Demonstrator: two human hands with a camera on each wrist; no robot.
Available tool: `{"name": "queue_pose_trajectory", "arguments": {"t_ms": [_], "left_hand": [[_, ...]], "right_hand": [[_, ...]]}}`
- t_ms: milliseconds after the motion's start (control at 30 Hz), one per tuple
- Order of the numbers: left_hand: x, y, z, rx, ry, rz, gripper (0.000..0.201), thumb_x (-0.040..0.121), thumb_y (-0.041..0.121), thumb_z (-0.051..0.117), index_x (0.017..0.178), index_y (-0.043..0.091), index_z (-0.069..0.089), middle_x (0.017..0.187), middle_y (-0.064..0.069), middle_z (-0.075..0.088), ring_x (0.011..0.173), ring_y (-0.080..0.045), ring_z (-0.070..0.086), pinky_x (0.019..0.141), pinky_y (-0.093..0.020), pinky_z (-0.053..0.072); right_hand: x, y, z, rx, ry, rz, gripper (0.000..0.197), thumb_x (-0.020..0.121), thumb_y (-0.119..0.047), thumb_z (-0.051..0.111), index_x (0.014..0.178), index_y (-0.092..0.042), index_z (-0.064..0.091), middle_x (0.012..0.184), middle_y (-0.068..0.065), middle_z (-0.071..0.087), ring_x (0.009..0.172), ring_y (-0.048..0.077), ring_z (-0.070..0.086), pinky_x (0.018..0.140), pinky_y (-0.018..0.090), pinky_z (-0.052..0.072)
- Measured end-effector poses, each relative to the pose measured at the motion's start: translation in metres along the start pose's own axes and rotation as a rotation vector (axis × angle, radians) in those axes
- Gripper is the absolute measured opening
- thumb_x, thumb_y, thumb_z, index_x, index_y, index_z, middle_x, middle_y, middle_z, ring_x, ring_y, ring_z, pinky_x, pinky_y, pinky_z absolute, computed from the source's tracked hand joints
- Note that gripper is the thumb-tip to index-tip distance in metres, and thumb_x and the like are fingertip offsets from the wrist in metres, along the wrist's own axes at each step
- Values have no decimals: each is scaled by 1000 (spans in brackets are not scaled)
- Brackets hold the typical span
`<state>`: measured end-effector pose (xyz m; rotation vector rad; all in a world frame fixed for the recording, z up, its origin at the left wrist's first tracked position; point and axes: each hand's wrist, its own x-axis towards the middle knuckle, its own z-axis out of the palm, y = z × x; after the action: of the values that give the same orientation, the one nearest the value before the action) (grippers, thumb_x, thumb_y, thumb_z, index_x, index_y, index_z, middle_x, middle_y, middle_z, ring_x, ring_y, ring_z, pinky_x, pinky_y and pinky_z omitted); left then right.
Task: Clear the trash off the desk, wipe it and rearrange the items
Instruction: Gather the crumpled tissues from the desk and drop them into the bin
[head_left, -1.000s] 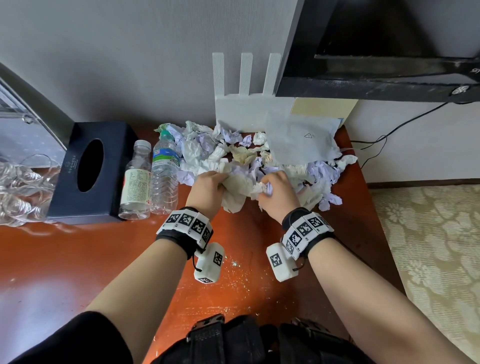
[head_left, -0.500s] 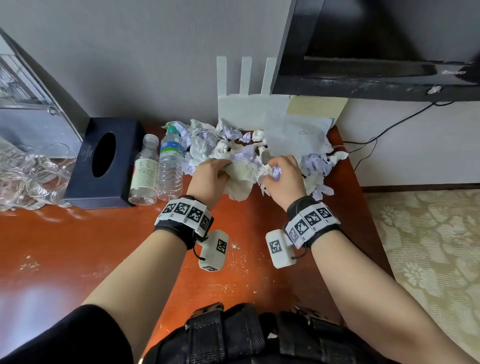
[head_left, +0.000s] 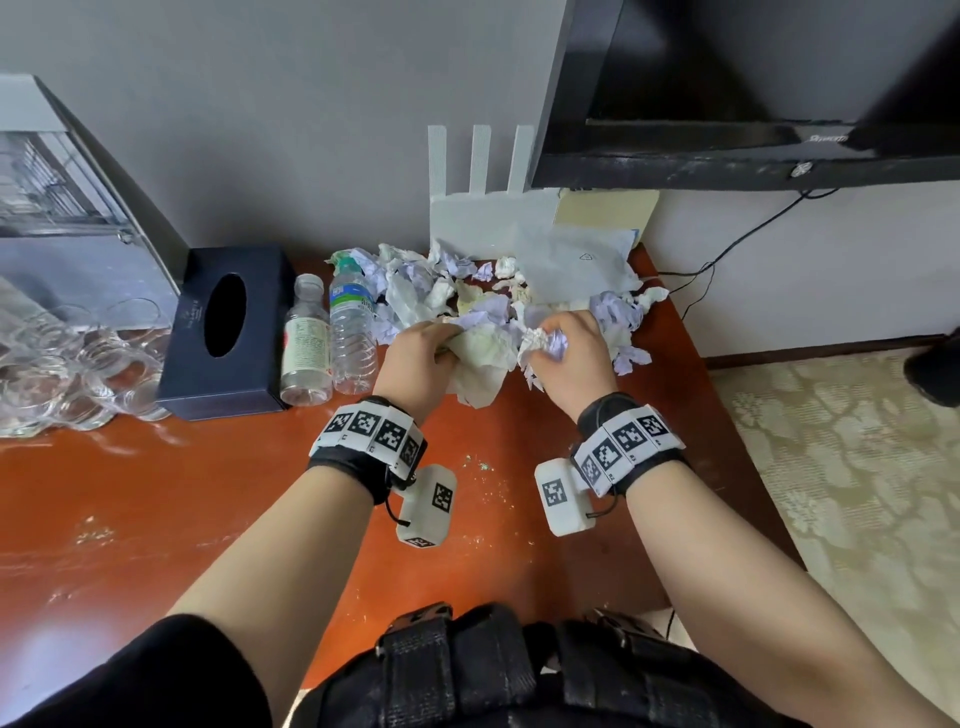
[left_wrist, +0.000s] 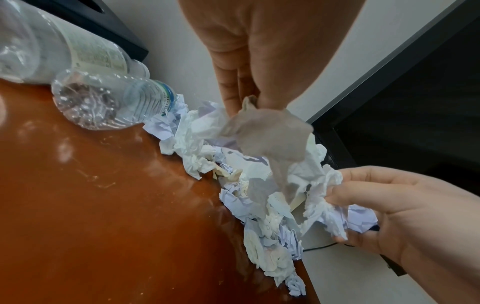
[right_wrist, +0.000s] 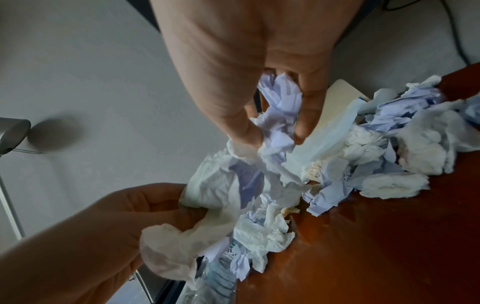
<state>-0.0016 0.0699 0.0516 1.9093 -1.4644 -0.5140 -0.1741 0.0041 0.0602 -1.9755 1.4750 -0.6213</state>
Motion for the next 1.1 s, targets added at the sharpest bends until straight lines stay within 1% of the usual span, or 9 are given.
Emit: {"name": "queue_pose_trajectory", "arguments": {"t_ms": [167, 333, 433, 533, 600, 767, 833, 1000, 1100], "left_hand": [[-20, -9, -24, -8, -11, 40, 37, 84, -4, 50, 117, 5, 65, 115, -17, 64, 106, -31, 59, 90, -30, 42], [-44, -28, -44, -3, -46, 79, 38, 83, -3, 51, 116, 6, 66, 114, -15, 66, 106, -29, 59, 87, -25, 40], [-58, -37, -52, -6, -62, 117, 38, 82, -4, 52, 115, 5, 66, 113, -15, 67, 106, -29, 59, 90, -28, 42], [-71, -45, -55, -16, -87, 164, 36, 82, -3, 52, 113, 6, 67, 111, -14, 67, 105, -28, 60, 88, -24, 40], [-78, -49, -55, -22, -109, 187, 36, 82, -3, 52, 113, 7, 68, 110, -13, 68, 103, -27, 59, 85, -22, 38], [-89, -53, -60, -52, -134, 210, 36, 81, -4, 52, 111, 6, 68, 106, -15, 68, 99, -28, 60, 82, -24, 39], [-92, -52, -61, -54, -135, 221, 36, 81, -4, 52, 111, 6, 68, 106, -15, 68, 99, -29, 59, 82, -24, 39], [-99, -48, -57, -45, -156, 252, 35, 80, -3, 52, 110, 8, 69, 105, -12, 69, 98, -26, 59, 80, -19, 36], [-104, -39, -50, -51, -188, 268, 35, 80, -3, 52, 107, 9, 70, 103, -11, 69, 97, -26, 60, 77, -20, 36]], "right_hand": [[-32, -24, 6, -32, 41, 3, 26, 82, -9, 63, 108, -5, 58, 122, 6, 47, 109, 19, 50, 74, 10, 29], [-65, -44, 20, -38, 71, 16, 26, 81, -7, 63, 106, -5, 59, 119, 8, 48, 107, 21, 51, 78, 10, 28], [-85, -51, 30, -61, 89, 38, 26, 81, -4, 62, 107, -5, 59, 119, 8, 49, 108, 23, 52, 81, 11, 28], [-104, -57, 37, -61, 116, 70, 27, 81, -5, 62, 107, -6, 59, 119, 8, 49, 107, 22, 52, 80, 12, 29], [-115, -60, 39, -56, 126, 94, 27, 81, -7, 63, 108, -7, 59, 120, 7, 48, 107, 21, 52, 83, 14, 32], [-138, -64, 41, -76, 153, 132, 25, 81, -5, 61, 106, -8, 60, 120, 5, 47, 105, 21, 53, 88, 18, 35], [-144, -64, 41, -84, 161, 145, 24, 82, -5, 61, 106, -9, 60, 120, 5, 47, 105, 21, 53, 88, 19, 35], [-159, -62, 37, -74, 172, 176, 25, 84, -5, 60, 109, -9, 59, 121, 5, 46, 105, 21, 53, 86, 19, 35], [-170, -56, 31, -81, 182, 198, 26, 84, -5, 60, 110, -10, 58, 121, 4, 45, 105, 21, 53, 86, 20, 37]]}}
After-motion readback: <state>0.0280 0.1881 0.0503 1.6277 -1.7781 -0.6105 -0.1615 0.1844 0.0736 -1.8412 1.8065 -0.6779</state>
